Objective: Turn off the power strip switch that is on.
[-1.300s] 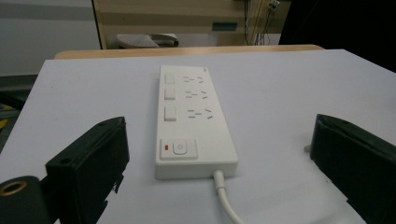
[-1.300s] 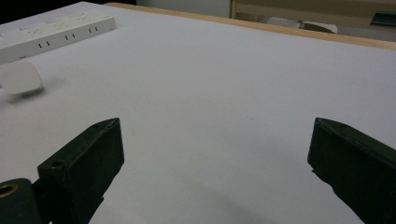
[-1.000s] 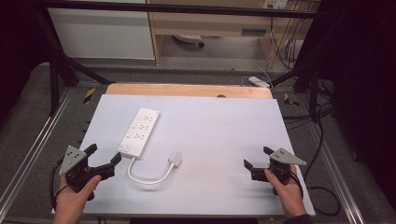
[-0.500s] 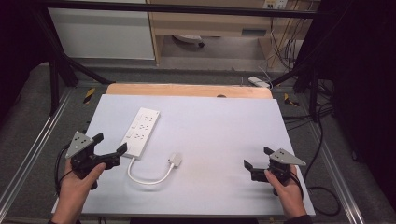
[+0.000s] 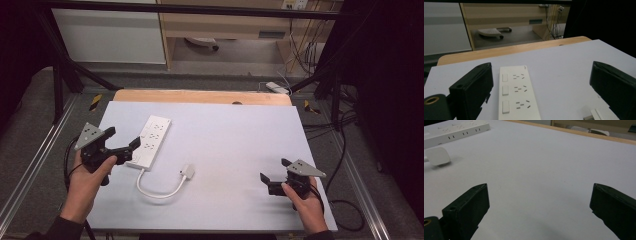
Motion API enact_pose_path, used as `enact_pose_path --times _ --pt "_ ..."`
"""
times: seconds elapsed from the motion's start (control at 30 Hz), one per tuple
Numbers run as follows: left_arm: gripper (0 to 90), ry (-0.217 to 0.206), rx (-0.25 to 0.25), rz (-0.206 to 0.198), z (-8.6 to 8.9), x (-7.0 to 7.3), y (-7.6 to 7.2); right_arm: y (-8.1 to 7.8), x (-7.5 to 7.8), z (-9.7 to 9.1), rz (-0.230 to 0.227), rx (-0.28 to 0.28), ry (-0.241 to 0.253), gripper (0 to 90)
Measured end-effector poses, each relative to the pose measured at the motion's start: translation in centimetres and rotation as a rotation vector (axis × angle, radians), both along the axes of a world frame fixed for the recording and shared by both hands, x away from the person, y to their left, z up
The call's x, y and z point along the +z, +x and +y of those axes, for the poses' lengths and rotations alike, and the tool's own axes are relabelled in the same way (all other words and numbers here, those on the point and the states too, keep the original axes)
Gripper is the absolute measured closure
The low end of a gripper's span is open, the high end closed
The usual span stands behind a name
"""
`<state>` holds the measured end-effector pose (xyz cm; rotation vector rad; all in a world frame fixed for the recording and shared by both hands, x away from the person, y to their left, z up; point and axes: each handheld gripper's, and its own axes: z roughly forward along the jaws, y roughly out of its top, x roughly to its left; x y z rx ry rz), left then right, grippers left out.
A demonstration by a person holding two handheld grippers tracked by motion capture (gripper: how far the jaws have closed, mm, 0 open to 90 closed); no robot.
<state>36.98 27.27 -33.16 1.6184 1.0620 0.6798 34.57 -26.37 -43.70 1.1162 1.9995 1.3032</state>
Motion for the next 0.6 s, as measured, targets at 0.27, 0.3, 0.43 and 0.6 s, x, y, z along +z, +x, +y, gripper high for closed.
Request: enact_pose_path --times 0.27,0.3,0.43,0.6 --pt "4.8 0.039 0.009 0.012 -0.5 -0.1 2.6 -0.1 -0.1 0.1 0.005 0.006 -0.013 2.7" --pt "4.8 0.04 0.009 0.014 -0.6 -0.2 2.9 -0.1 -0.1 0.1 0.007 0.007 -0.012 2.7" --pt "4.8 0.048 0.011 0.019 -0.8 -0.4 4.1 -0.3 0.0 0.1 0.003 0.013 -0.019 2.7" --pt "4.7 0.067 0.028 0.028 -1.0 -0.2 5.7 -0.5 0.1 0.2 0.005 0.014 -0.024 2.7"
